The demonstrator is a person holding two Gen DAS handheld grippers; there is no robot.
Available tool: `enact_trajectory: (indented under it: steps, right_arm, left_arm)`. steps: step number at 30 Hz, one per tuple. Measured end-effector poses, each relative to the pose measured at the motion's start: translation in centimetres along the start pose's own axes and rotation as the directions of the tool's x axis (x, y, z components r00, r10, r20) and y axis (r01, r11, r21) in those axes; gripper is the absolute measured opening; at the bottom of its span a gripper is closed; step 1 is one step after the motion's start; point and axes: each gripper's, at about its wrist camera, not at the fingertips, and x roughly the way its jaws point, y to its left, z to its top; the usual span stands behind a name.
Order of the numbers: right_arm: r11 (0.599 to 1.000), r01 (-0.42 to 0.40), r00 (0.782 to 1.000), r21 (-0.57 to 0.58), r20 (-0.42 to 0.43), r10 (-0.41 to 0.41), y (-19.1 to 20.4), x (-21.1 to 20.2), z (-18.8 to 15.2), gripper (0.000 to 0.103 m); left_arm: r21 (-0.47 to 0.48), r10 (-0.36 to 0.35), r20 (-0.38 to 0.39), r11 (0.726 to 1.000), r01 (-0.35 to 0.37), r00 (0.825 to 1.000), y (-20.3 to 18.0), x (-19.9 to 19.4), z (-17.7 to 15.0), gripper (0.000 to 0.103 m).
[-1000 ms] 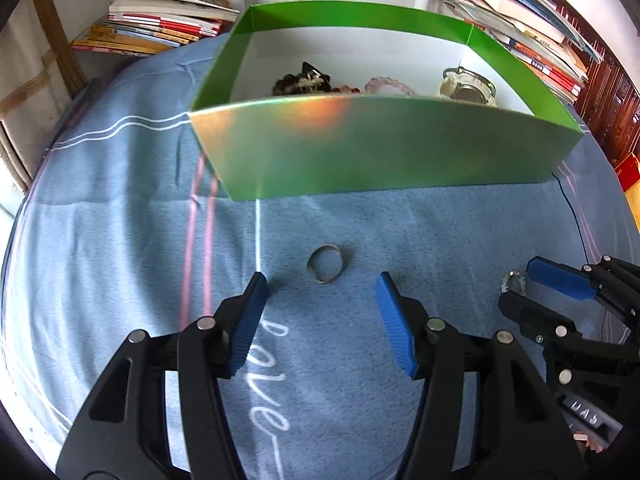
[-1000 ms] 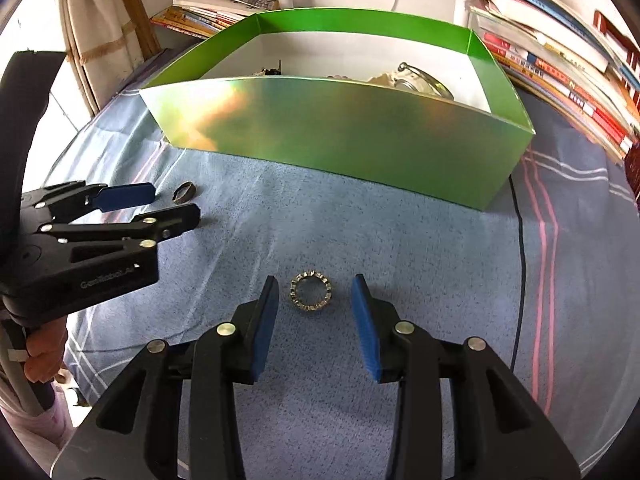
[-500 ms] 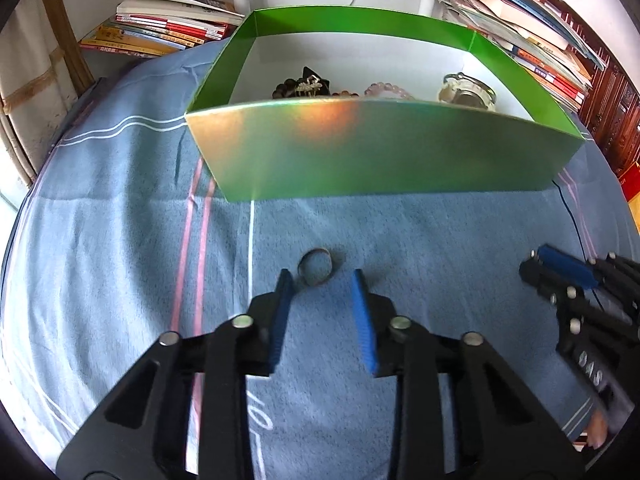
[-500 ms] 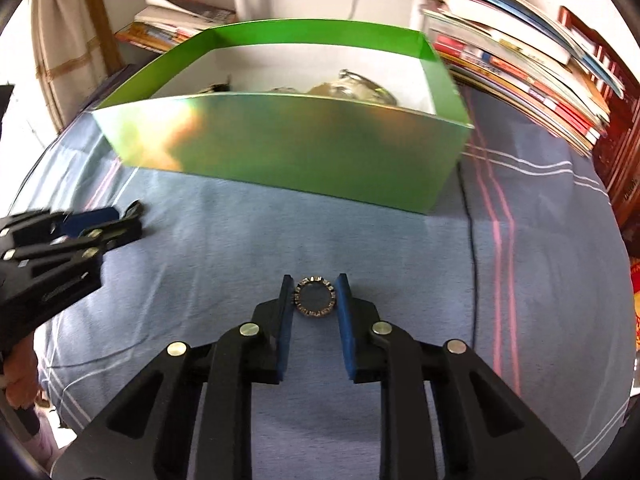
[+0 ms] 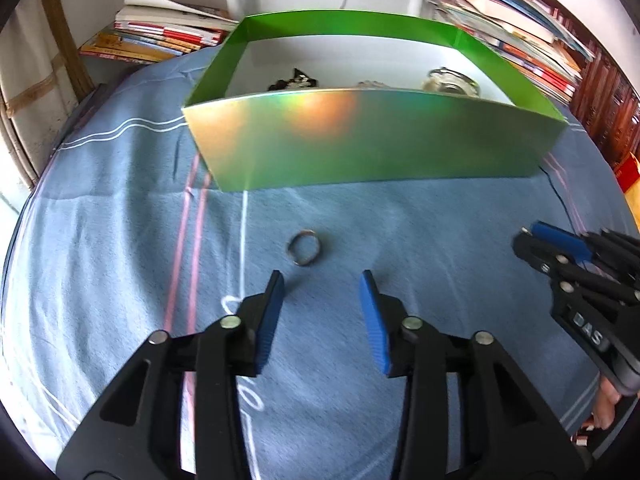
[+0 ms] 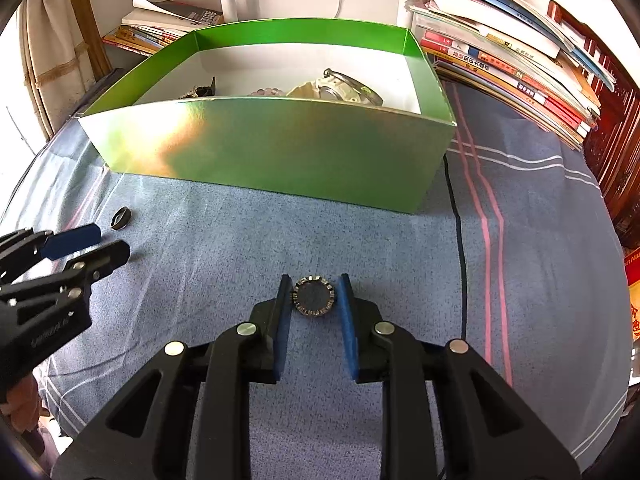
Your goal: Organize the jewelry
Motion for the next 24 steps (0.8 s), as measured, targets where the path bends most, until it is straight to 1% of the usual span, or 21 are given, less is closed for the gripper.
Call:
enact_trajectory:
  steps: [2,4,9,11,13,14,19,22,24]
  right_arm:
    - [1.0,0.005,1.0,0.002,0.002,-0.005,-0.1,0.0,0.0,0.033]
    - [1.0,0.005,1.0,0.006,0.004,-0.005,-0.2,0.1,0.1,0.037]
    - [1.0,0.003,1.0,0.008,0.011,-0.003,-0.1,0.2,0.1,0.037]
    - [1.0,0.0,1.0,0.007,0.015,-0.001,0.0,0.2,0.0,0.034]
    - [1.0,-0.007,1.0,0.006,0.018,0.006,0.1,0.2,0.1,0.025]
    - [1.0,-0.007,1.0,0.005,0.018,0.007,0.2,0.2,0.0,0.023]
    - [1.0,-0.013,1.0,0.008,0.02,0.012,0.2,0.2,0.0,0.021]
    - [1.0,-0.017,1.0,0.001,0.019,0.017,0.3,0.1,-0.1,0.021]
    - [1.0,-0.021,1.0,-0.005,0.018,0.021,0.4,0.1,-0.2,0.021]
  left_arm:
    - [-0.004,0.0,0.001,1.0,0.0,1.0,0.2,0.3,0.4,0.044]
    - [0.0,0.002,0.004,1.0,-0.002,1.0,0.0,0.4,0.7,0.045]
    - [0.016,0.013,0.019,1.0,-0.013,1.0,-0.9,0.8,1.1,0.045]
    - [0.021,0.012,0.024,1.0,-0.013,1.0,-1.0,0.8,1.1,0.044]
    - [0.02,-0.002,0.025,1.0,0.001,1.0,-1.0,0.8,1.1,0.039]
    - [0.019,-0.008,0.025,1.0,0.008,1.0,-1.0,0.8,1.1,0.038]
    - [0.039,-0.017,0.03,0.999,0.015,0.999,-1.5,0.6,0.9,0.022]
    - [0.044,-0.019,0.028,0.999,0.018,0.999,-1.6,0.5,0.7,0.017]
    - [0.041,-0.02,0.025,0.999,0.019,0.999,-1.6,0.4,0.5,0.015]
